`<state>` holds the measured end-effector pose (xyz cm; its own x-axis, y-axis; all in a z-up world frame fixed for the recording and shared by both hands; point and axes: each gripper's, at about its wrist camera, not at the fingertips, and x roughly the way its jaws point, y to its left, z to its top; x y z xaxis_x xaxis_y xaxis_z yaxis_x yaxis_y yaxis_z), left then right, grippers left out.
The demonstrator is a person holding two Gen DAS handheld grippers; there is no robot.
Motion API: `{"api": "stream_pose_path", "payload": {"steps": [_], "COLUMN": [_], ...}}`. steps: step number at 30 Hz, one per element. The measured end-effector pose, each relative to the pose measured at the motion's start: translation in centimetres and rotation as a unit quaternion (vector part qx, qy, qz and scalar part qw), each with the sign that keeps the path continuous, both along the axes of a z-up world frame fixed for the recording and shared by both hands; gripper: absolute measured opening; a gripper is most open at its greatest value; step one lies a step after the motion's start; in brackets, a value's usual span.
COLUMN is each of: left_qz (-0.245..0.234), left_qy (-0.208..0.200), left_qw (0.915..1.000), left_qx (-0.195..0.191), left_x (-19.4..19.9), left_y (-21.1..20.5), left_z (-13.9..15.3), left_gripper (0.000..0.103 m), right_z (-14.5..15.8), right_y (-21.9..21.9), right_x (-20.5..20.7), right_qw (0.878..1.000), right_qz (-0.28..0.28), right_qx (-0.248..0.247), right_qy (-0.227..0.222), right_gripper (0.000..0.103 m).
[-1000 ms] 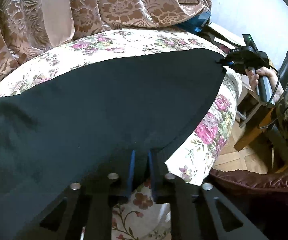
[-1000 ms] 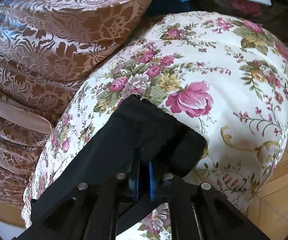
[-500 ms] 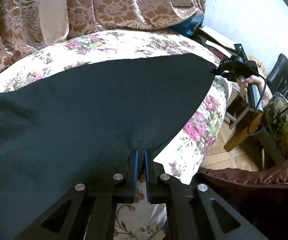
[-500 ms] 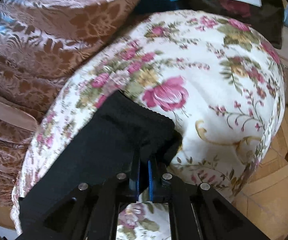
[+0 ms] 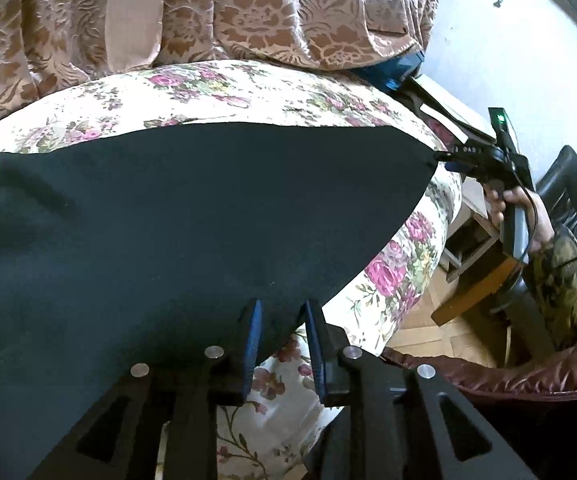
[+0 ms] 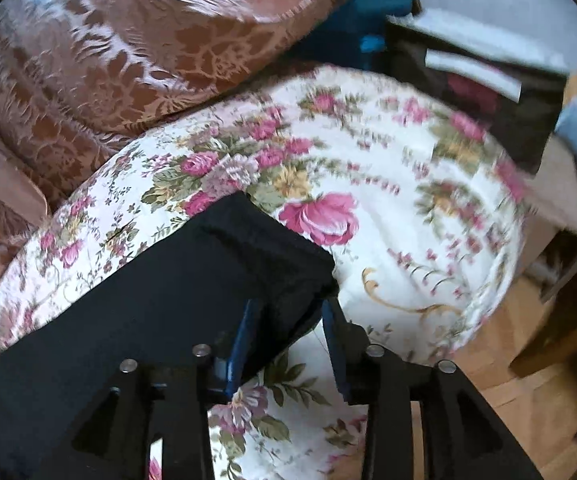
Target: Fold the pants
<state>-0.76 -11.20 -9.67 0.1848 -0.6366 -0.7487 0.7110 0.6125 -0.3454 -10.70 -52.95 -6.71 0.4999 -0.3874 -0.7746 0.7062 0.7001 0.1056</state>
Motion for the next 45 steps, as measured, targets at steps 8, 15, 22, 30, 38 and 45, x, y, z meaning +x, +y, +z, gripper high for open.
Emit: {"api": "stream_pose_path", "payload": {"steps": [8,15,22,30,38,45], "left_qz": [0.04,0.073,0.113,0.176,0.233,0.269], "left_qy": [-0.011,-0.023,-0.035,-0.04,-0.04,-0.043], "left_qw": [0.999,0.9966,0.9924,0.9829,0.9712,0.962], "left_qx": [-0.019,-0.031,-0.036,-0.038,-0.03,-0.021], "left_x": [0.4,0.6,1.1,1.9,2.8,2.7], "left_y": [2.0,4.1,6.9,11.1,15.5,18.3], "left_z": [1.3,2.4,3.1,3.3,2.7,2.6], "left_gripper": [0.023,0.023,0.023,0.023,0.023,0.023], "right_z": [2.6,3.4,4.3,4.1,3.3,2.5], "right_y": [6.2,12.2,18.0,24.4,31.0,36.3], "right_x": [1.8,4.9,7.9,11.5,15.2,17.7], "right_qw": [0.993,0.981,0.964,0.943,0.913,0.886], "right_qz": [0.058,0.128,0.188,0.266,0.346,0.409], "right_qx": [-0.1,-0.144,-0.186,-0.199,-0.214,-0.22], "right_qy": [0.025,0.03,0.024,0.014,0.018,0.021], "right_gripper": [0.038,0.038,0.04,0.042,0.042,0.044]}}
